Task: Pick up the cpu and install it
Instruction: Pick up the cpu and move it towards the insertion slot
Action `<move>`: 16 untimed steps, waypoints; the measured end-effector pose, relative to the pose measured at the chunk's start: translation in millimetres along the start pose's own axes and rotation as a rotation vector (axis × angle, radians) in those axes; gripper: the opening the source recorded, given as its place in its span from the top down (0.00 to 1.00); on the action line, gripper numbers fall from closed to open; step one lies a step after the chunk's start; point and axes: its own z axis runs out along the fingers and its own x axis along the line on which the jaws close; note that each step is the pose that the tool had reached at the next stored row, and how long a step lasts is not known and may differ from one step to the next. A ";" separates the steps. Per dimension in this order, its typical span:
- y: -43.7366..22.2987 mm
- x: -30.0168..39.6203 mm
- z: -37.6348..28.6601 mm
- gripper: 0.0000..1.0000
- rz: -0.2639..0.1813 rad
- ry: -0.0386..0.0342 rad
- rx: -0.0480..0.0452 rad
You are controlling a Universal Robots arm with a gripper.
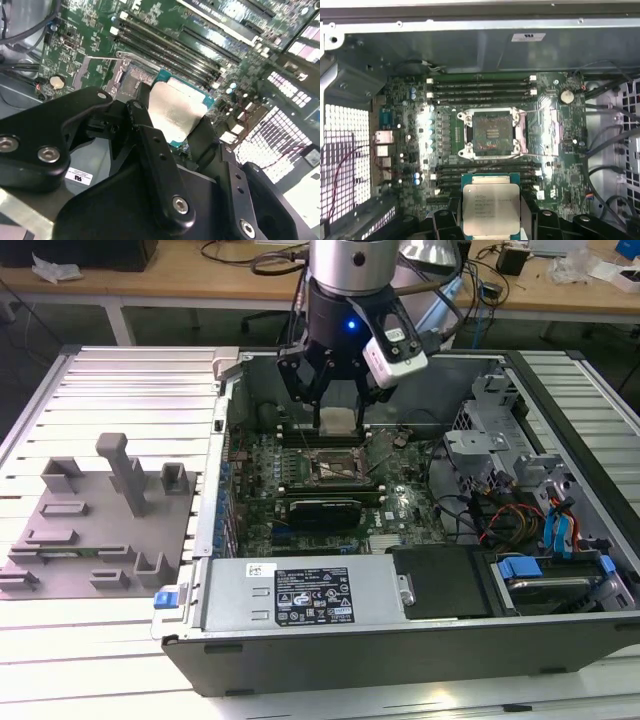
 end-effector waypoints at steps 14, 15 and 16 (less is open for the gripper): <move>29.8 -1.9 34.3 0.45 -0.047 0.0014 -0.0012; 30.1 -2.0 35.3 0.45 -0.047 0.0015 -0.0011; 30.4 -2.2 37.5 0.45 -0.047 0.0014 -0.0013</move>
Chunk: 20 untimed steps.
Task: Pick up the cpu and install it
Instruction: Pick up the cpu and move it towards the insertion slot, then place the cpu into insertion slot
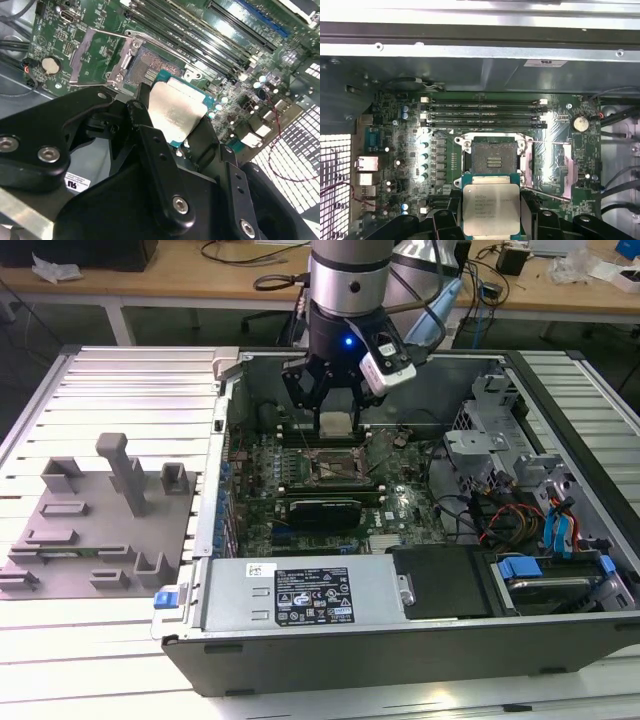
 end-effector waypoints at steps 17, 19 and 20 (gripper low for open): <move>1.0 -0.1 6.5 0.45 0.000 0.0000 -0.0002; 1.0 -0.1 6.5 0.45 0.000 0.0000 -0.0002; 1.0 -0.1 6.5 0.45 0.001 0.0000 -0.0001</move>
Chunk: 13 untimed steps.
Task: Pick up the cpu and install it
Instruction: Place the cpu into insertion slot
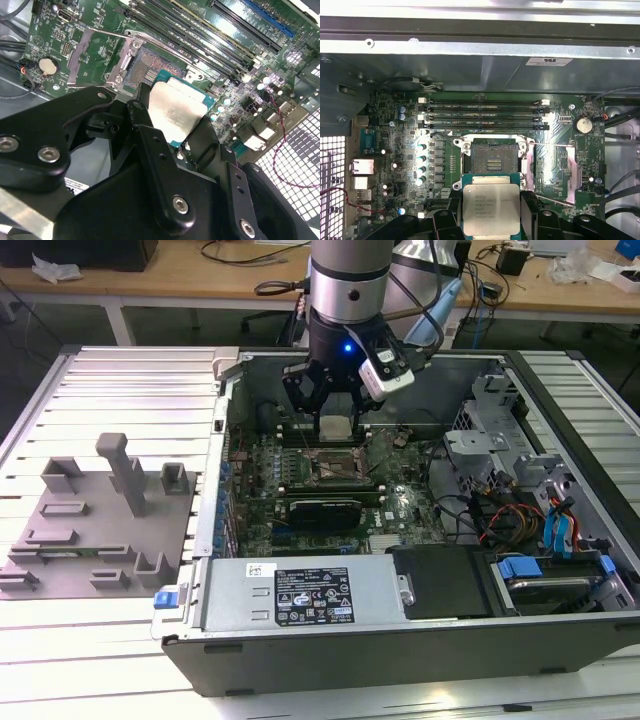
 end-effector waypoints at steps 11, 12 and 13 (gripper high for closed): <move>0.0 0.0 0.5 0.45 0.214 -0.0086 0.0048; 0.0 0.0 0.6 0.45 0.267 -0.0108 0.0060; 0.0 0.0 0.7 0.45 0.292 -0.0118 0.0065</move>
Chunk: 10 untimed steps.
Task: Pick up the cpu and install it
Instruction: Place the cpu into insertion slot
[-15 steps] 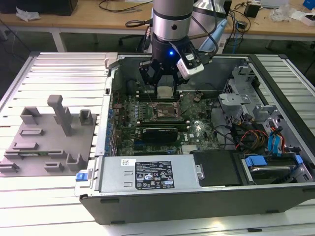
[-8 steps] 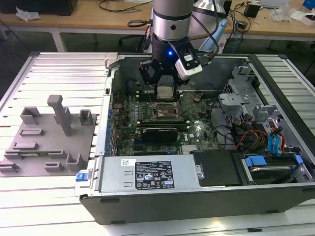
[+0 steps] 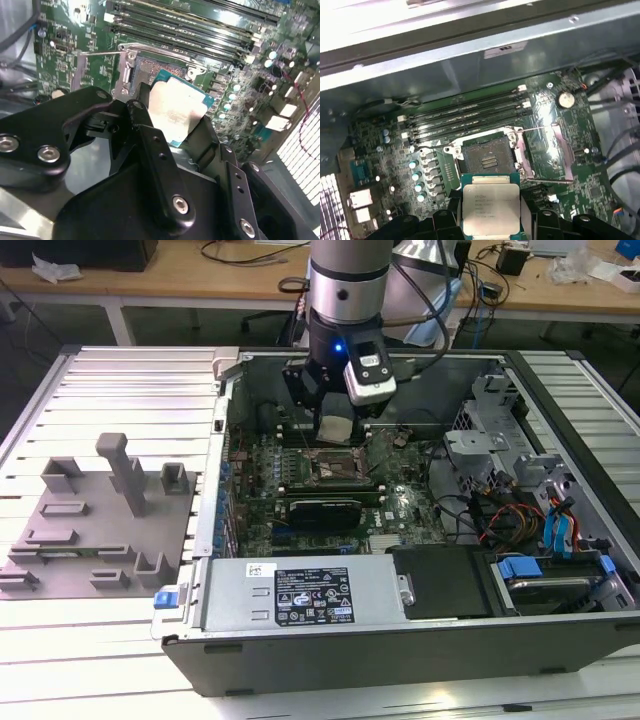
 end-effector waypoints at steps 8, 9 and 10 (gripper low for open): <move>0.0 0.0 0.4 0.45 0.222 -0.0090 0.0051; 0.0 0.0 0.4 0.45 0.253 -0.0102 0.0058; 0.0 0.0 0.4 0.45 0.277 -0.0112 0.0064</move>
